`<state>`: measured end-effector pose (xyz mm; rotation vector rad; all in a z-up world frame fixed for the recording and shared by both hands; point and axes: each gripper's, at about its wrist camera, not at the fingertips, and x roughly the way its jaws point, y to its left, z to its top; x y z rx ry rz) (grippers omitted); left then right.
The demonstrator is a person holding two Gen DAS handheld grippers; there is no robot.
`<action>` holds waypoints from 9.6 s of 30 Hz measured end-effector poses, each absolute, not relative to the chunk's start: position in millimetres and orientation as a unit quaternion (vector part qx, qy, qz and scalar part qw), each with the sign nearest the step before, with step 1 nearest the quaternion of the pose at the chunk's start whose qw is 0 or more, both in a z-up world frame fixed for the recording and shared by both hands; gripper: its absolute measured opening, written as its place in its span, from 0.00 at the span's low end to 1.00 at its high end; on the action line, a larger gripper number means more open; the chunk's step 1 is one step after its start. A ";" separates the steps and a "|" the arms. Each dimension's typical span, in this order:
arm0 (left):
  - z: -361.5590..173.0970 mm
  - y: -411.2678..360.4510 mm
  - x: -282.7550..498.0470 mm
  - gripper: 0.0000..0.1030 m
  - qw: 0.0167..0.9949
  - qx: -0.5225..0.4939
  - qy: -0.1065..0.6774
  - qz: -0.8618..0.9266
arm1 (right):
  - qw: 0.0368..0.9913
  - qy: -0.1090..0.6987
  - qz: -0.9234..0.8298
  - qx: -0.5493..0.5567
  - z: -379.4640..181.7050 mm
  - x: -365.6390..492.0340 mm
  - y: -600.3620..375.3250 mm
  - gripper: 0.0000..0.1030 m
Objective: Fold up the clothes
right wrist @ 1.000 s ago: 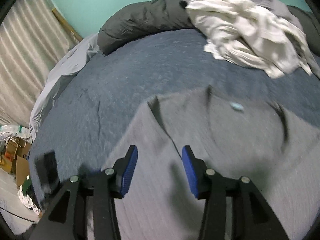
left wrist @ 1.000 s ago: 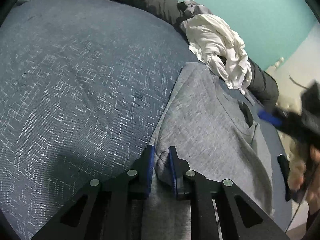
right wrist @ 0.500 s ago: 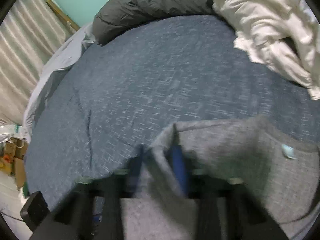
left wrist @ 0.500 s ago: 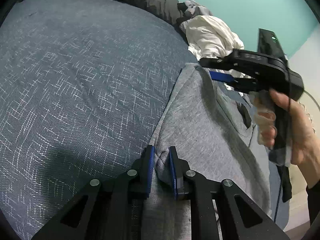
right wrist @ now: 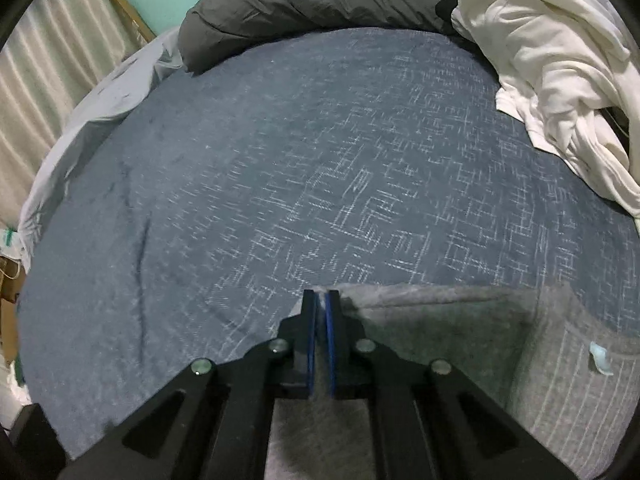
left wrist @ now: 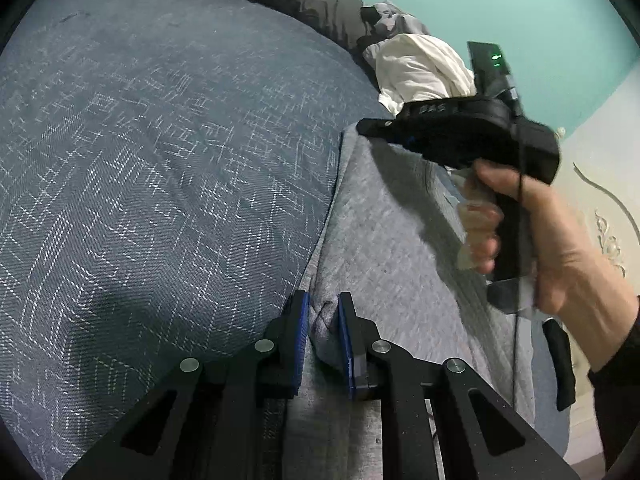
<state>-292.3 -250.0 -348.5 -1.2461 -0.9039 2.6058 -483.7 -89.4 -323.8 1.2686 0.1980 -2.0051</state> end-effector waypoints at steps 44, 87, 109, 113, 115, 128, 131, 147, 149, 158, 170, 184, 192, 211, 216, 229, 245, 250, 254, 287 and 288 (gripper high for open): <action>-314.3 -258.2 -270.4 0.28 0.037 -0.431 -0.267 0.861 | 0.360 -0.003 -0.799 0.482 -243.4 -365.3 118.0 0.05; -297.2 -232.9 -66.6 0.46 0.041 -0.584 -0.207 0.784 | 0.208 -0.063 -0.770 0.600 -297.9 -150.5 369.1 0.39; -315.7 -208.5 0.0 0.48 0.078 -0.623 -0.209 0.749 | 0.214 -0.074 -0.730 0.645 -310.3 -63.0 397.9 0.47; -315.9 -206.4 5.1 0.48 0.080 -0.619 -0.208 0.753 | 0.213 -0.073 -0.725 0.651 -317.0 -61.6 390.4 0.47; -316.0 -205.7 6.9 0.48 0.083 -0.616 -0.212 0.754 | 0.214 -0.074 -0.724 0.652 -319.5 -60.9 386.5 0.47; -317.3 -198.2 12.3 0.31 0.094 -0.604 -0.211 0.762 | 0.218 -0.076 -0.726 0.648 -323.2 -60.4 376.7 0.35; -317.8 -194.2 13.0 0.19 0.100 -0.603 -0.211 0.763 | 0.222 -0.074 -0.732 0.640 -318.4 -58.9 377.8 0.12; -247.7 -167.7 29.7 0.04 0.138 -0.559 -0.158 0.802 | 0.273 -0.068 -0.770 0.573 -253.5 -43.6 387.5 0.04; -242.9 -171.8 34.2 0.04 0.141 -0.552 -0.153 0.807 | 0.281 -0.067 -0.774 0.563 -243.5 -40.6 387.7 0.04; -219.9 -179.8 65.0 0.04 0.161 -0.518 -0.141 0.828 | 0.303 -0.074 -0.783 0.539 -222.6 -25.6 391.2 0.04; -197.9 -187.9 95.7 0.04 0.169 -0.495 -0.122 0.843 | 0.318 -0.072 -0.790 0.520 -209.0 -4.4 402.3 0.04; -176.4 -182.0 125.5 0.04 0.187 -0.472 -0.104 0.855 | 0.349 -0.051 -0.792 0.498 -189.2 27.4 410.7 0.04; -158.2 -177.4 149.3 0.04 0.197 -0.462 -0.091 0.860 | 0.367 -0.038 -0.791 0.488 -175.9 46.4 410.7 0.04; -146.0 -170.3 118.7 0.05 0.199 -0.466 -0.068 0.859 | 0.361 -0.016 -0.801 0.477 -163.2 20.1 396.5 0.04; -141.7 -172.2 97.7 0.05 0.190 -0.467 -0.066 0.861 | 0.355 -0.017 -0.807 0.473 -158.4 -3.2 393.8 0.04; -129.1 -187.8 -9.4 0.05 0.165 -0.454 -0.100 0.870 | 0.338 -0.068 -0.811 0.473 -145.7 -115.4 385.7 0.04; -163.7 -210.1 -191.3 0.05 0.141 -0.462 -0.153 0.862 | 0.300 -0.069 -0.816 0.489 -168.3 -287.1 351.8 0.04; -184.2 -216.7 -244.9 0.05 0.136 -0.470 -0.164 0.857 | 0.290 -0.067 -0.813 0.500 -184.1 -337.7 340.3 0.04; -200.6 -222.0 -287.8 0.05 0.132 -0.476 -0.173 0.852 | 0.273 -0.062 -0.812 0.512 -203.3 -373.7 334.2 0.04; -272.5 -190.5 -312.5 0.55 0.132 -0.498 -0.091 0.852 | 0.262 0.032 -0.823 0.503 -280.8 -365.5 315.3 0.37; -277.7 -186.8 -312.0 0.55 0.130 -0.505 -0.086 0.849 | 0.262 0.037 -0.821 0.507 -284.2 -364.0 312.3 0.37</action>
